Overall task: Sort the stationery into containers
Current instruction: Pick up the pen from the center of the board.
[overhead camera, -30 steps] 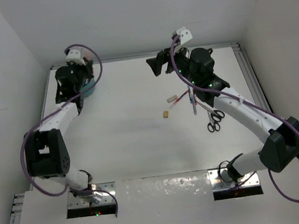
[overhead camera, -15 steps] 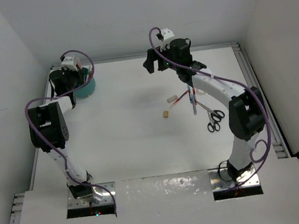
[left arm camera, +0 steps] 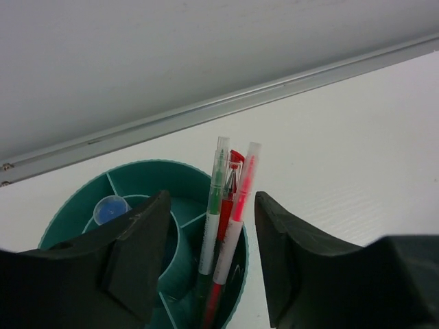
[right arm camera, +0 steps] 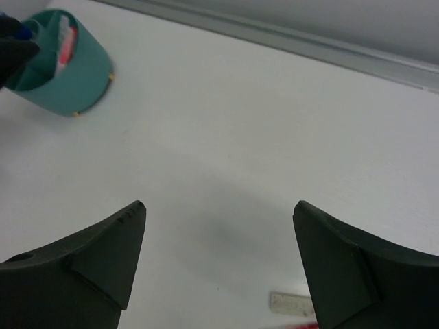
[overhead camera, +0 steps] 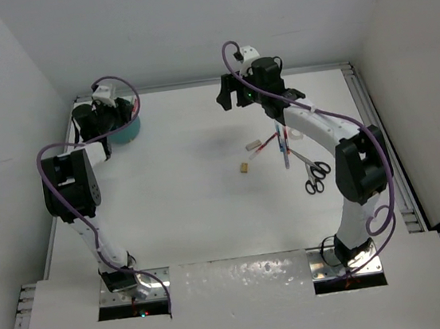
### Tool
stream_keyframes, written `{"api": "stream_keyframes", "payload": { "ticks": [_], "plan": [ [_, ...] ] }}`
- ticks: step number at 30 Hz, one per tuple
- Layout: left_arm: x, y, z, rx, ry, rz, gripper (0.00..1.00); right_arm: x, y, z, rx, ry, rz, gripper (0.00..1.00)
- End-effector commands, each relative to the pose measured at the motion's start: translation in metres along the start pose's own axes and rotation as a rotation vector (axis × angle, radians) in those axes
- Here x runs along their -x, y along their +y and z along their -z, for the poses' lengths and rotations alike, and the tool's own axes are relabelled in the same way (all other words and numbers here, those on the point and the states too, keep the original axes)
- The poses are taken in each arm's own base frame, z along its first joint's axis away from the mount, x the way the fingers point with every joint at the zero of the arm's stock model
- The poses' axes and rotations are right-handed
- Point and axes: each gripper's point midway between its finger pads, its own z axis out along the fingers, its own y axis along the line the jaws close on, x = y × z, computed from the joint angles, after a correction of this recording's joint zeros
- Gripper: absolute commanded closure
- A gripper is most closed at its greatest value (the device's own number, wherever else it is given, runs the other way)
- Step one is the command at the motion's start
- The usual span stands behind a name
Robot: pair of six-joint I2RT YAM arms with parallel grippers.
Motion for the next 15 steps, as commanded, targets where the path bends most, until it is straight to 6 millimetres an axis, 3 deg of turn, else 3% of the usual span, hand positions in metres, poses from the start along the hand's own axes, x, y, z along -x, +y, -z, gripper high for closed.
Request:
{"api": "stream_keyframes", "payload": {
  "ticks": [1, 2, 5, 6, 7, 9, 10, 12, 13, 14, 15],
  "plan": [
    [0.04, 0.001, 0.007, -0.012, -0.085, -0.039, 0.48, 0.019, -0.002, 0.018, -0.041, -0.009, 0.022, 0.15],
    [0.05, 0.001, 0.007, -0.01, -0.102, -0.046, 0.47, 0.014, -0.007, 0.023, -0.07, 0.01, 0.023, 0.15],
    [0.079, 0.002, 0.009, -0.004, -0.143, -0.044, 0.42, -0.021, -0.028, 0.036, -0.181, 0.132, 0.002, 0.4],
    [0.094, 0.001, 0.012, -0.002, -0.165, -0.048, 0.42, -0.03, -0.035, 0.04, -0.212, 0.162, -0.005, 0.51],
    [0.1, 0.001, 0.013, 0.004, -0.17, -0.047, 0.41, -0.048, -0.042, 0.048, -0.25, 0.227, -0.021, 0.75],
    [0.119, -0.001, 0.017, 0.012, -0.179, -0.047, 0.4, -0.072, -0.062, 0.059, -0.354, 0.294, -0.076, 0.88],
    [0.119, 0.0, 0.018, 0.034, -0.157, -0.033, 0.4, -0.086, -0.068, 0.065, -0.392, 0.337, -0.127, 0.89],
    [0.142, -0.006, 0.023, 0.061, -0.169, -0.042, 0.4, -0.097, -0.078, 0.067, -0.432, 0.37, -0.192, 0.86],
    [0.14, -0.003, 0.026, 0.105, -0.138, -0.028, 0.4, -0.098, -0.08, 0.067, -0.455, 0.372, -0.262, 0.68],
    [0.156, -0.007, 0.034, 0.126, -0.154, -0.036, 0.4, -0.097, -0.081, 0.065, -0.47, 0.365, -0.303, 0.59],
    [0.157, -0.01, 0.038, 0.14, -0.142, -0.024, 0.4, -0.101, -0.089, 0.063, -0.508, 0.366, -0.339, 0.55]
  ]
}}
